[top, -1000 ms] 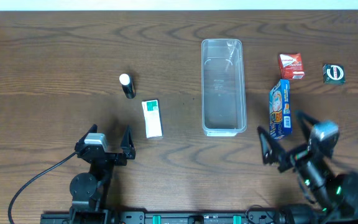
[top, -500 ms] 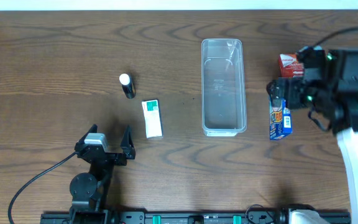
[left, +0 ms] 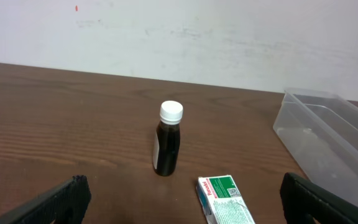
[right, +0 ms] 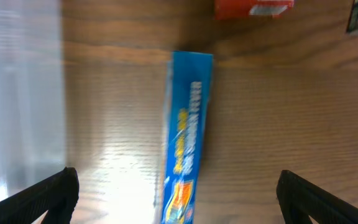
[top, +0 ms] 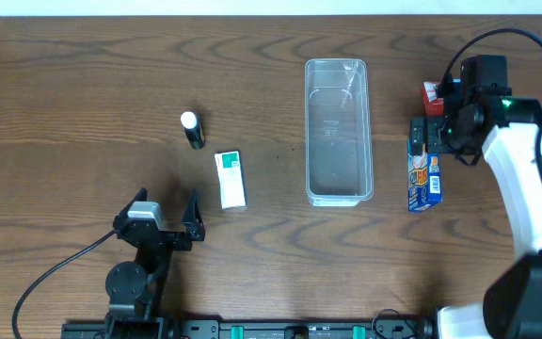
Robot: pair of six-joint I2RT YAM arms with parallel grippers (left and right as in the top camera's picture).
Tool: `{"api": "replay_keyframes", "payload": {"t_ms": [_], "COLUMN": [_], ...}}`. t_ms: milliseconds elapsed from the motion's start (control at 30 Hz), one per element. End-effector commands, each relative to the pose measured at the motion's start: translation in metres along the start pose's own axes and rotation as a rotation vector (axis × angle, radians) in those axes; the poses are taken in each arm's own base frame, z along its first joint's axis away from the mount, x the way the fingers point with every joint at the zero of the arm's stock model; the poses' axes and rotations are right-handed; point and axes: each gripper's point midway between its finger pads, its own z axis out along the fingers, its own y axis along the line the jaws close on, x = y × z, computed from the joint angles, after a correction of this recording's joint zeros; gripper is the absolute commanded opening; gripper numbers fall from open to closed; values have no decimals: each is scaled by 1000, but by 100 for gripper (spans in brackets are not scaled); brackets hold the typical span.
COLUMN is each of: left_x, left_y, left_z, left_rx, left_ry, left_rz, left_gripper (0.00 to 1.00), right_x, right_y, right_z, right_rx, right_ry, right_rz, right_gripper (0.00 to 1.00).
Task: Pack container
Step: 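Reach right gripper to the blue Kool Fever box and grasp it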
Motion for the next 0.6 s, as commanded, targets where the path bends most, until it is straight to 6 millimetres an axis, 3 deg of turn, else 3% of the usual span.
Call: {"api": "replay_keyframes", "payload": {"t_ms": [0, 233, 433, 500, 567], "left_x": [15, 15, 15, 15, 15], "left_y": [0, 0, 0, 0, 0], "left_z": [1, 1, 1, 1, 1], "left_rx": [7, 7, 7, 7, 7], "left_ry": [48, 48, 48, 48, 48], "left_rz": [14, 14, 14, 14, 14], "left_gripper": [98, 98, 98, 98, 98], "right_x": [-3, 5, 13, 14, 13], "right_y": [-10, 2, 4, 4, 4], "right_z": [15, 53, 74, 77, 77], "right_rx": [25, -39, -46, -46, -46], "right_ry": [30, 123, 181, 186, 183], "right_rz": [38, 40, 41, 41, 42], "right_gripper": [99, 99, 98, 93, 78]}}
